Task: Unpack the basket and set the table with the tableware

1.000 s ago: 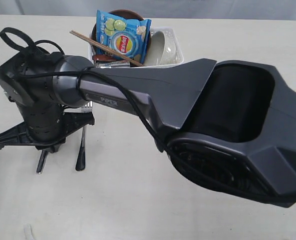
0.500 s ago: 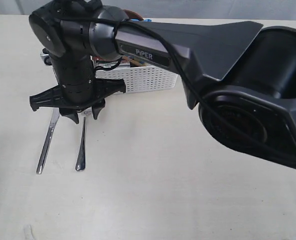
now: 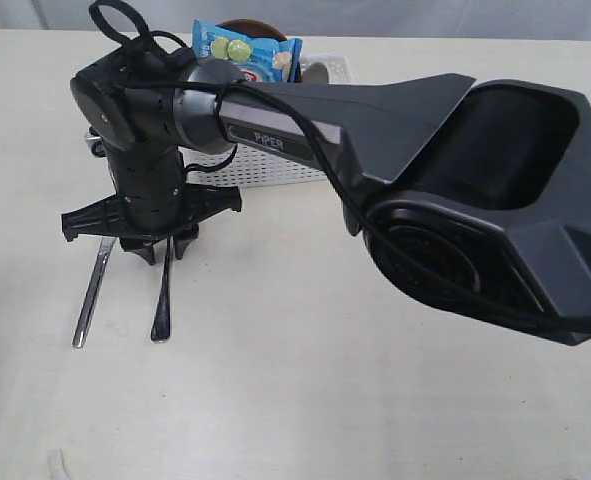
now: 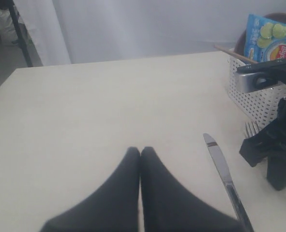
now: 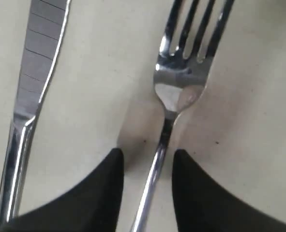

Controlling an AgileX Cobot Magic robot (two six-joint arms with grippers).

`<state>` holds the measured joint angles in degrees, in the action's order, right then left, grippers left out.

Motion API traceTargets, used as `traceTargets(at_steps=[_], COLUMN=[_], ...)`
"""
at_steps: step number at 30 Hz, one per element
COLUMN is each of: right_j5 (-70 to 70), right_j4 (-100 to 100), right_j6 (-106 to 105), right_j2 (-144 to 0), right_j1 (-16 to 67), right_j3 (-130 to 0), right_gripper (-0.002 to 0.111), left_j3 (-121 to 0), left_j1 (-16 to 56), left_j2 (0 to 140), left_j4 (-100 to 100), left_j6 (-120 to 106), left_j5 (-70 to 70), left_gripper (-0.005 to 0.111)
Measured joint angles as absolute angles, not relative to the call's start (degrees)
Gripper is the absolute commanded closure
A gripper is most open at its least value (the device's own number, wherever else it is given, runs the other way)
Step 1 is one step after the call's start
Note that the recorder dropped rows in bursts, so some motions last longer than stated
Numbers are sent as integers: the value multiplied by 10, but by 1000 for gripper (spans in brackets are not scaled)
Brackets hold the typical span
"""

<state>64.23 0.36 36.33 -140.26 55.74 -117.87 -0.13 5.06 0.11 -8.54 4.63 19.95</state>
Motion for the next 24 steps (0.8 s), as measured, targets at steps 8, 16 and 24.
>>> traceTargets(at_steps=[8,16,24], right_j5=[640,640,608], right_j4=[7,9,10], right_j6=[375,415,484], right_j2=[-1403,-1403,-1403], right_j1=[557,573,598], right_j3=[-1179,-1179,-1179], right_gripper=[108,108,108], left_j3=[-1,-1,-1], left_j1=[51,51,51], left_j2=[1,1,1], left_j4=[-85,-85,-85], left_j6=[46,46,46], left_j5=[200,200,200], left_gripper=[107,107,107])
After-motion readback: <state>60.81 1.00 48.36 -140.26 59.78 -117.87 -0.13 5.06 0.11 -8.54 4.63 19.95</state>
